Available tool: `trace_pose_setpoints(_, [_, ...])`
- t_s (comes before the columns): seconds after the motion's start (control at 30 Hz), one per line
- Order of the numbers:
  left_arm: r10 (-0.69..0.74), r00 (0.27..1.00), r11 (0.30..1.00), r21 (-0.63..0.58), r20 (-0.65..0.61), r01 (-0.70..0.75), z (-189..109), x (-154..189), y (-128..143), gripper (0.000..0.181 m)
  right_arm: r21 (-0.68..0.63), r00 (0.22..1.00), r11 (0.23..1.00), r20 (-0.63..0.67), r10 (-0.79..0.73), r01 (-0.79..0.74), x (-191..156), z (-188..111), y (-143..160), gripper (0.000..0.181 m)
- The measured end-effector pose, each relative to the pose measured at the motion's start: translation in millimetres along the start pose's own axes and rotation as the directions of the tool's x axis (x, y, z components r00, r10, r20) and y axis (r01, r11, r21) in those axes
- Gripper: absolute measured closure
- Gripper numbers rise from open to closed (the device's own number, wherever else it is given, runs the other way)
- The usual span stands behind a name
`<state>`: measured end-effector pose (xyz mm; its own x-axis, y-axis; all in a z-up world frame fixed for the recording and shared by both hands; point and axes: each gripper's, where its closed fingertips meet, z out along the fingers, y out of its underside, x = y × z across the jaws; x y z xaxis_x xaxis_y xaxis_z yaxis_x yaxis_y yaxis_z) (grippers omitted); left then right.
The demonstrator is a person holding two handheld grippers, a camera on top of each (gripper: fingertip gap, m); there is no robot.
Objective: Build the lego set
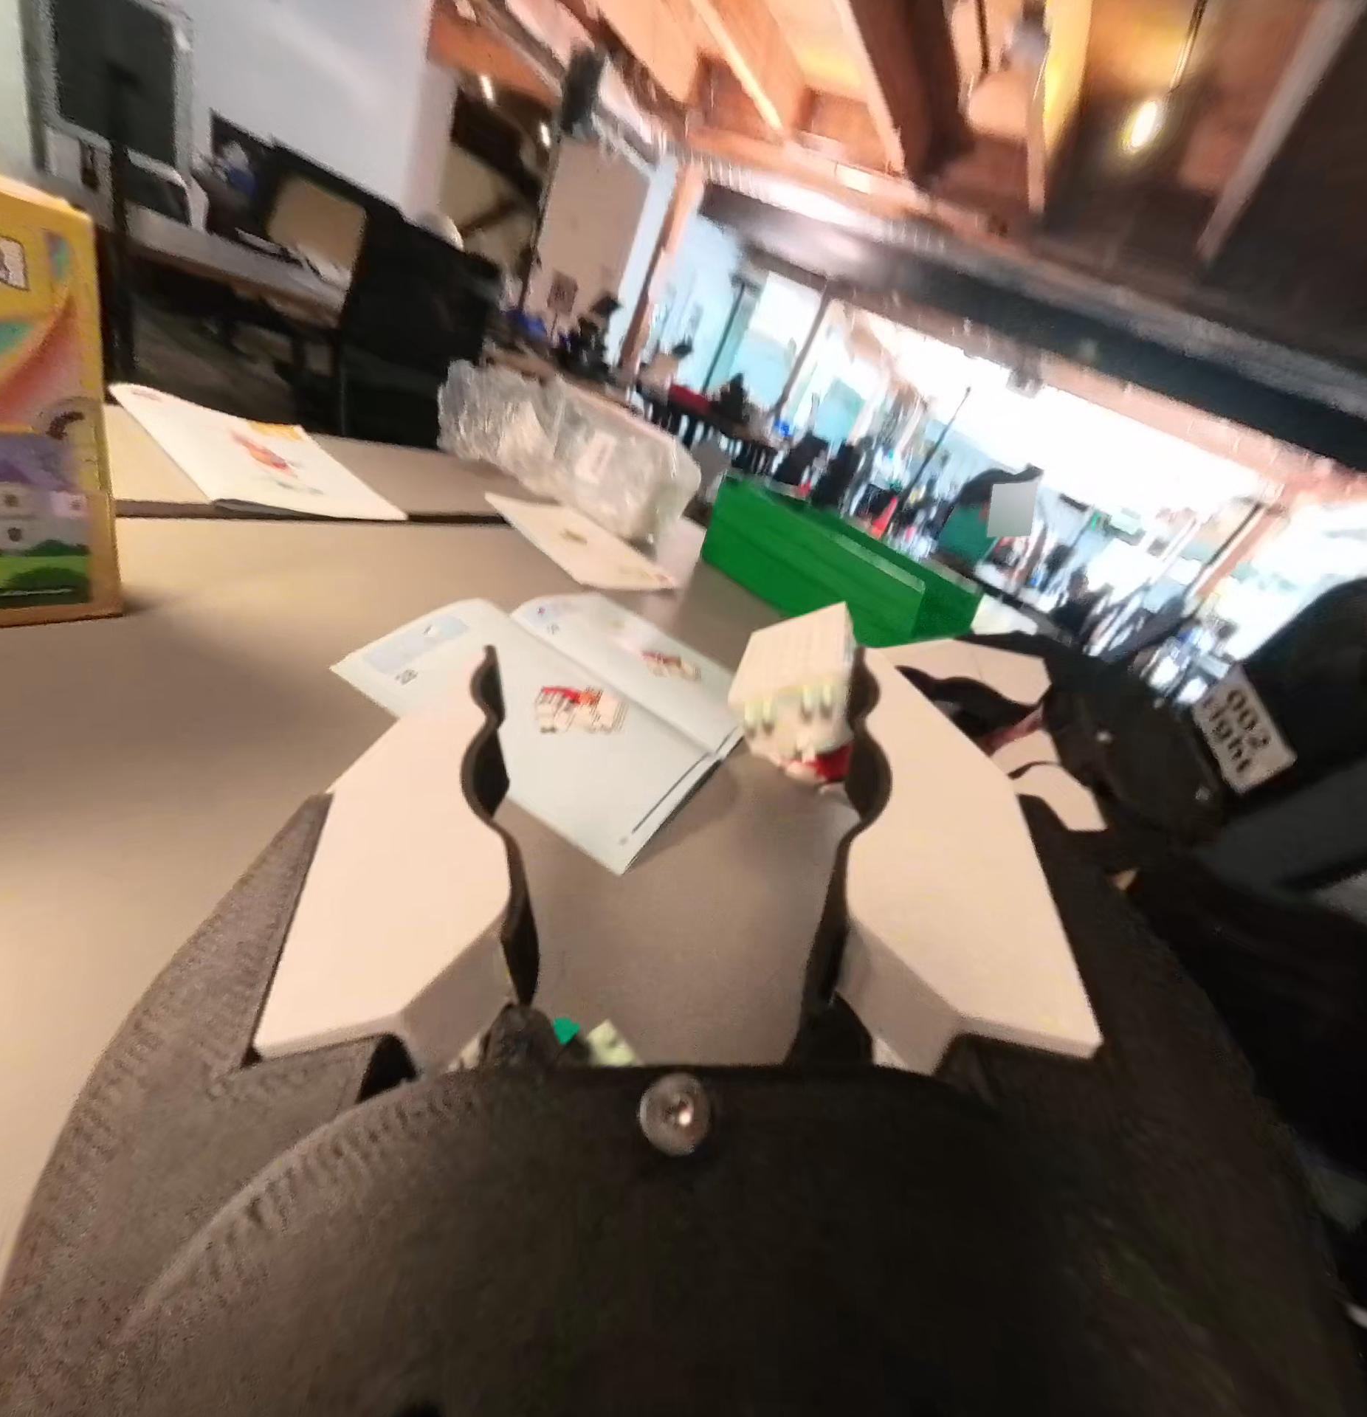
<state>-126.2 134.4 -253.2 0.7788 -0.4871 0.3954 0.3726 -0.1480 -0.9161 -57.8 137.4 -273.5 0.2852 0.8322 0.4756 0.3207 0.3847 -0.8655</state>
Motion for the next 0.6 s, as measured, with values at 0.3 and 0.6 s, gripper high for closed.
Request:
trace_pose_setpoints(0.3, [-0.061,0.973,0.998,-0.004,-0.224,0.062,15.9,63.5,23.7,0.112,0.125,0.961,0.979,-0.247,-0.126,0.16,7.0,2.6,-44.5,0.137])
trace_pose_setpoints(0.6, [-0.067,0.944,0.998,-0.018,-0.324,0.065,11.4,73.5,25.1,0.151,0.137,0.923,0.94,-0.28,-0.264,0.311,-10.3,0.8,-49.6,0.137])
